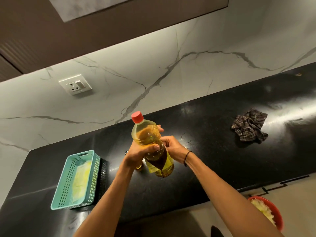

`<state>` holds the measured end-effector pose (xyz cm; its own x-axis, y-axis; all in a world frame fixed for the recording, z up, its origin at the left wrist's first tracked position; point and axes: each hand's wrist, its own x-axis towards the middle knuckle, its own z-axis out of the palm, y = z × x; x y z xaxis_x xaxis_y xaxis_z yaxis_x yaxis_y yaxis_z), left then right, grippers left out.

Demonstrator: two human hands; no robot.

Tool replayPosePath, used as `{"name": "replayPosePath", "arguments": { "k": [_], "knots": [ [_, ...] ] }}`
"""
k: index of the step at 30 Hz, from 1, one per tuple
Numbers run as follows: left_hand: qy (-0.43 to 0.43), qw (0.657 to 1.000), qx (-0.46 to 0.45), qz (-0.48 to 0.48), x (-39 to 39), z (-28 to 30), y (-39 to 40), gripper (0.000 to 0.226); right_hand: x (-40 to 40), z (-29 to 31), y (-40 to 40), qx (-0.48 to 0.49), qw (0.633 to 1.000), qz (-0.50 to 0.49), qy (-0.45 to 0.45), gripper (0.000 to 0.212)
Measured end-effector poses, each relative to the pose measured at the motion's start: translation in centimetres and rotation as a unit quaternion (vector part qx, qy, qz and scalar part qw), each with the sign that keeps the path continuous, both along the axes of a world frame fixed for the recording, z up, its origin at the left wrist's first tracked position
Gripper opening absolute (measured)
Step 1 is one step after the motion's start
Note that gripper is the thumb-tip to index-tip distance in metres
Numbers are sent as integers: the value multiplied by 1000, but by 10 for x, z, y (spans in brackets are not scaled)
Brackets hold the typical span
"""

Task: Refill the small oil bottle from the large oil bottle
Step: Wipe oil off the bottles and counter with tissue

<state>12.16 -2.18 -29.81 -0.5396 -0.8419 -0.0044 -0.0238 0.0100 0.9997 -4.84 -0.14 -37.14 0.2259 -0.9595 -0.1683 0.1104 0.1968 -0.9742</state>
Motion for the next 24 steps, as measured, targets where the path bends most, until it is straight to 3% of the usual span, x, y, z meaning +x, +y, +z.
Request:
{"name": "replayPosePath", "arguments": {
  "k": [3, 9, 15, 19, 24],
  "knots": [
    [24, 999, 26, 5, 2, 12, 3, 83, 3, -8, 10, 92, 992, 26, -88, 29],
    [73, 994, 65, 38, 5, 28, 10, 91, 26, -8, 30, 195, 940, -80, -267, 54],
    [107, 985, 62, 124, 18, 31, 7, 100, 43, -7, 44, 225, 892, -182, -347, 28],
    [91, 980, 31, 174, 24, 31, 3, 100, 65, -3, 56, 218, 873, -294, -322, 14],
    [97, 977, 18, 187, 30, 43, -2, 89, 61, 17, 48, 183, 853, -369, -321, 17]
  ]
}}
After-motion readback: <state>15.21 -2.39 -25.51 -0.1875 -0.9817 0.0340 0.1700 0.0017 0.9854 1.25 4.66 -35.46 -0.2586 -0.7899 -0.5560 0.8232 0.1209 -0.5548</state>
